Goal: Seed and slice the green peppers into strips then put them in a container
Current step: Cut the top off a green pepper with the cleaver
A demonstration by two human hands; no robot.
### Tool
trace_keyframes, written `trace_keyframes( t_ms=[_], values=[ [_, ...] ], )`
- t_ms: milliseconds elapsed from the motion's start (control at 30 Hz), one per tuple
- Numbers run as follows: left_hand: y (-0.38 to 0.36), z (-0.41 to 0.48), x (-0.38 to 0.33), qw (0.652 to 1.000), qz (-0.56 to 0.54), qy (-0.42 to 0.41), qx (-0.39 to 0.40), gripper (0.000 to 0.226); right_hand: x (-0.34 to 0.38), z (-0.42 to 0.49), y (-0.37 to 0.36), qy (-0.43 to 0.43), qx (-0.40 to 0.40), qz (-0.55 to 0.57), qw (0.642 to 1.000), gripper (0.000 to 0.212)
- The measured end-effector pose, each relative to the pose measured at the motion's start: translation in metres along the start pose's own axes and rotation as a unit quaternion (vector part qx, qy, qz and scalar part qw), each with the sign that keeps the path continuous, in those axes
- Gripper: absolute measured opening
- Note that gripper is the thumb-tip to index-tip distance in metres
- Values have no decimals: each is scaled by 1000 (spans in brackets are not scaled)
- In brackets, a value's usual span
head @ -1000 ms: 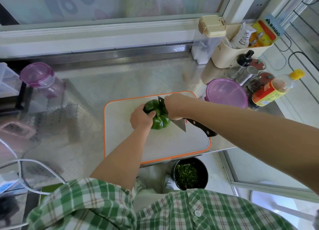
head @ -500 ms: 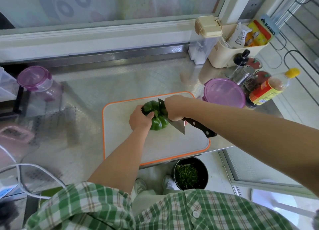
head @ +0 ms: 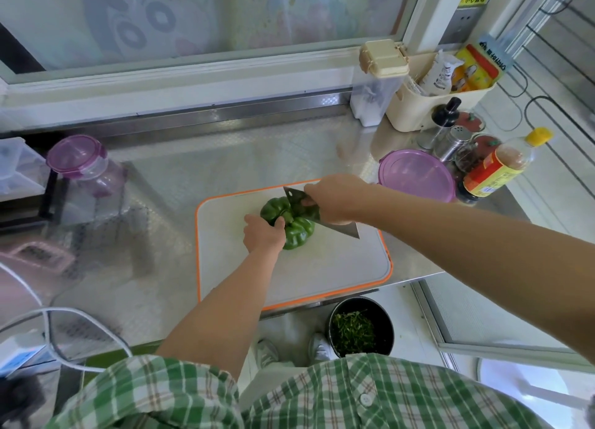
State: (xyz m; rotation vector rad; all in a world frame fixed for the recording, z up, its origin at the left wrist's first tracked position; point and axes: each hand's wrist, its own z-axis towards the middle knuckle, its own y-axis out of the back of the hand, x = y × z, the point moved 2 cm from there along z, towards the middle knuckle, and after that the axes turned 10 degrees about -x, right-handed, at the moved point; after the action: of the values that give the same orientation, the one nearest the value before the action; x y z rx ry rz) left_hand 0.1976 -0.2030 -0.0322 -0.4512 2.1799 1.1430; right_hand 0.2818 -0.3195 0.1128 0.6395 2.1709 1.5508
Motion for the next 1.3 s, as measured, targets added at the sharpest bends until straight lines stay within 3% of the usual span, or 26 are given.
trace_keyframes(
  t_ms=[167,300,367,433,567,1133,1300],
  values=[
    [6,-10,-5,998,-51,41,-3,61,-13,4,26,-24,-7,18,1000,33],
    [6,-22,-2,984,-58,119,120,74,-8,0,22,-38,37,67,996,26],
    [6,-24,-3,984,-28,98,146,75,-4,-2,12,-36,59,76,995,24],
    [7,-20,-5,992,37,26,117,70,-5,-3,5,-31,53,58,996,25],
    [5,-15,-8,995,36,-45,84,42,-10,-3,-4,-50,32,48,997,26],
    [10,-15,-13,993,-3,-32,117,36,13,-9,-11,-73,36,46,996,26],
    [9,-14,-14,993,-3,-32,118,34,19,-6,-2,-56,63,17,996,13]
  ],
)
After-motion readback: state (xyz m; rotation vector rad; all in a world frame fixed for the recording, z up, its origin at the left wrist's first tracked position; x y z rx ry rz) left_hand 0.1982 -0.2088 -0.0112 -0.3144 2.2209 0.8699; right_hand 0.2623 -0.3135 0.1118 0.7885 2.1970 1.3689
